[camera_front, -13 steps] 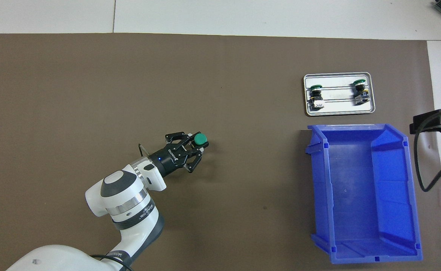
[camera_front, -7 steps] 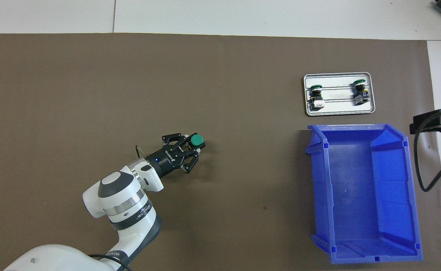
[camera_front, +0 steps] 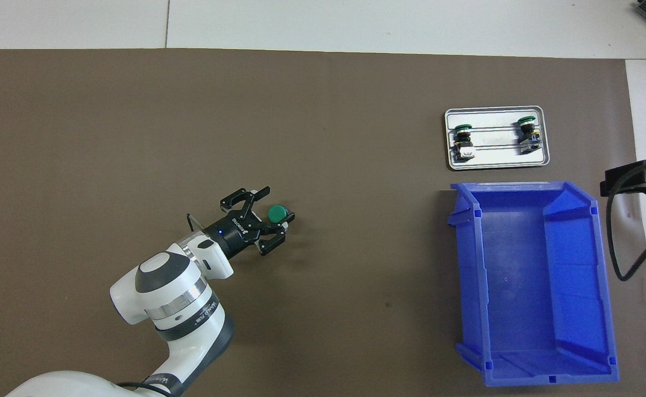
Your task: Place and press button with both arms
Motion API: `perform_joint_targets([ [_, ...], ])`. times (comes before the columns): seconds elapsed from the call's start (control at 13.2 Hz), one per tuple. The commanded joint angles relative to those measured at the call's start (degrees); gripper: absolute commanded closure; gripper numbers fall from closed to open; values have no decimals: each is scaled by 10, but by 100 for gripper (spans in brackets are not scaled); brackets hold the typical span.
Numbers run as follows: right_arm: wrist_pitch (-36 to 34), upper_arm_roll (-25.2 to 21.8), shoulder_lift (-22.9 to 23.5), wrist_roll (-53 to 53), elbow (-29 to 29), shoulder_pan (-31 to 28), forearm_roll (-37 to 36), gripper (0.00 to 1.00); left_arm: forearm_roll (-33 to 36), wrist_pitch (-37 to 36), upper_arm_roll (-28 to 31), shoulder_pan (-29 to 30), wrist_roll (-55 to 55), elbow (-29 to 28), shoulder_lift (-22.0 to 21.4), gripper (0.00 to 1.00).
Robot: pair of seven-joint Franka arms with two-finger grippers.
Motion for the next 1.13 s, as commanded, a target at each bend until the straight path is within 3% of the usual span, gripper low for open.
perform_joint_targets([
  [0.0, 12, 2, -15, -5, -19, -1, 0, 0, -3, 38, -2, -6, -33, -15, -40, 14],
  [0.3, 12, 2, -15, -5, -19, -1, 0, 0, 1, 72, -1, -11, -80, -8, -63, 16],
  [0.53, 12, 2, -15, -5, -19, -1, 0, 0, 126, 72, 1, -1, -162, 9, -57, 27],
  [0.68, 12, 2, -15, -5, -19, -1, 0, 0, 209, 66, 1, 20, -219, 18, -55, 27],
  [1.06, 12, 2, -15, -5, -19, -1, 0, 0, 302, 51, 5, 43, -313, 41, -56, 27],
])
